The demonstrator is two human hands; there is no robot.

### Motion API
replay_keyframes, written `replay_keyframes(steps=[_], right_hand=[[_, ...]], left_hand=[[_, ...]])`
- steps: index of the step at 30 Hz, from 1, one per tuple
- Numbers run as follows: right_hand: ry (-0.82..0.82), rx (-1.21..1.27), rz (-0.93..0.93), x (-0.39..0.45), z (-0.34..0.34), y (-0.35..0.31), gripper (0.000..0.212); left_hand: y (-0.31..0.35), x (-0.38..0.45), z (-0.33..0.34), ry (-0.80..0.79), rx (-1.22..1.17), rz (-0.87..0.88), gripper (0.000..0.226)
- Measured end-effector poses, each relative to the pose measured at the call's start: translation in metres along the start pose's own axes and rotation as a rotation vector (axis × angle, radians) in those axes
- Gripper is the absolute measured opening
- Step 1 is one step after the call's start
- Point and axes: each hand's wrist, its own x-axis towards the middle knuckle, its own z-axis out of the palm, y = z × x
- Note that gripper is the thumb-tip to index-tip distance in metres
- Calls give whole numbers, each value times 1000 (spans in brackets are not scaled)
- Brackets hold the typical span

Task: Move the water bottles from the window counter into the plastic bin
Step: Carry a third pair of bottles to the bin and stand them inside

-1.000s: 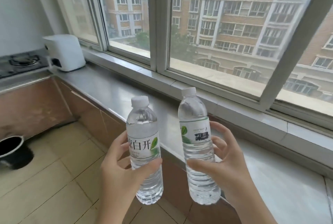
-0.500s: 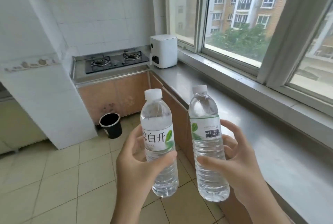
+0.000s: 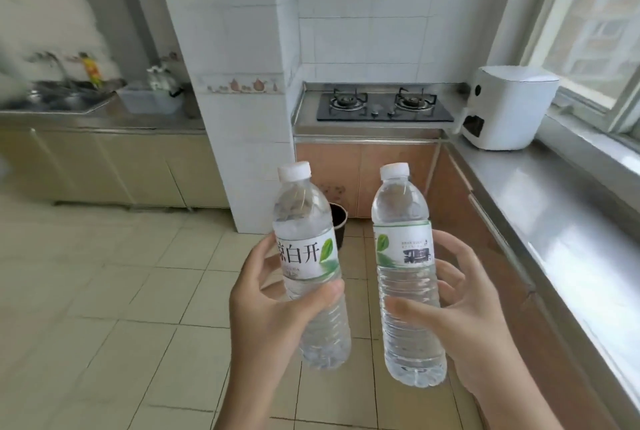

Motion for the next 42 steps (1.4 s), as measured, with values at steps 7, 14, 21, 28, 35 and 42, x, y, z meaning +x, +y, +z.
replay_keyframes(steps=[7, 14, 21, 28, 35, 42], right_hand=[[-215, -18, 2, 149, 49, 0, 86], [-392, -39, 12, 263, 130, 1, 86], [-545, 15, 16, 348, 243, 7, 85], [-561, 18, 5, 431, 375, -1, 86], [-565, 40, 8, 510, 480, -8, 86], [-594, 48, 8, 615, 582, 4, 86]], left_hand=[[-8, 116, 19, 195, 22, -28, 89], [-13, 206, -1, 397, 61, -70, 83], [-28, 309, -58, 518, 66, -95, 83], [-38, 444, -133, 538, 38, -84, 84], [-52, 563, -186, 519, 47, -72, 86], [-77, 693, -223, 573, 24, -90, 91]])
